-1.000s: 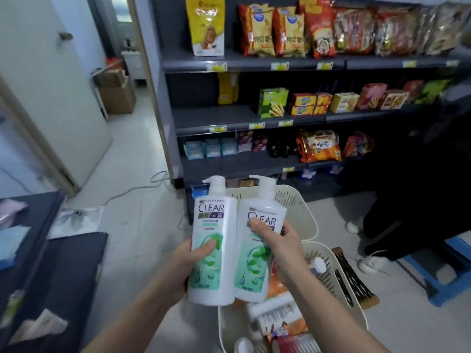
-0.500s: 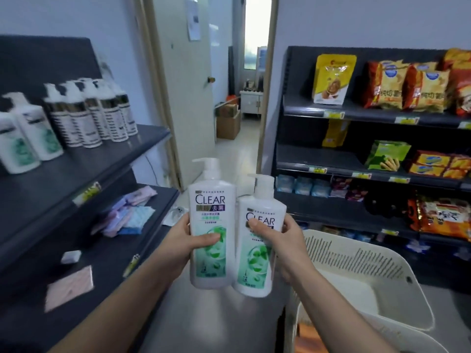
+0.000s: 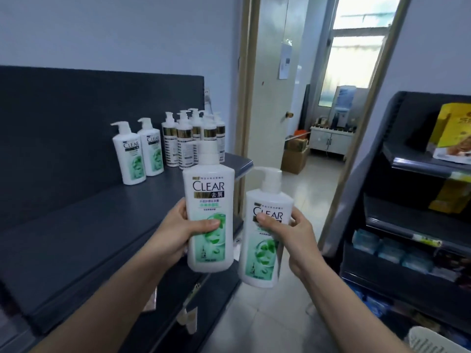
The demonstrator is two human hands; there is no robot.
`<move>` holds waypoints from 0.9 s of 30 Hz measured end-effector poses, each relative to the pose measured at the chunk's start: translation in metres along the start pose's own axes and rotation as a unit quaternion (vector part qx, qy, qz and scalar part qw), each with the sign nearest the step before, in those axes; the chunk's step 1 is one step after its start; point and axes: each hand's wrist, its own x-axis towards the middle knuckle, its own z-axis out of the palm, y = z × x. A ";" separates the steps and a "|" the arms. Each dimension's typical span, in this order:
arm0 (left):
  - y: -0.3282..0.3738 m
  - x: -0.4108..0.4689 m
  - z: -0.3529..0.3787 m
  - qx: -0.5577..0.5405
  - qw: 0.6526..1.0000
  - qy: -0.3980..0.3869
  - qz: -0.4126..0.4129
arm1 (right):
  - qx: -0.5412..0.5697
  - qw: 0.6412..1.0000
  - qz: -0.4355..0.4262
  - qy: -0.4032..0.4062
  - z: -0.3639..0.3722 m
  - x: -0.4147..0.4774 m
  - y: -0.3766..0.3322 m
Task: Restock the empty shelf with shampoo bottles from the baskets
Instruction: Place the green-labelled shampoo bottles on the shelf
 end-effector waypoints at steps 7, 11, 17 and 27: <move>0.034 0.030 -0.068 0.001 0.996 0.082 0.034 | 0.027 0.998 -0.006 -0.065 0.081 0.061 0.001; 0.045 0.045 -0.101 0.008 0.990 0.138 0.042 | 0.030 0.994 -0.005 -0.105 0.120 0.096 0.004; 0.051 0.079 -0.140 0.006 0.977 0.210 0.043 | 0.023 0.986 -0.012 -0.167 0.171 0.163 0.014; 0.043 0.167 -0.180 -0.007 0.937 0.341 0.068 | -0.006 0.953 0.003 -0.304 0.234 0.298 0.026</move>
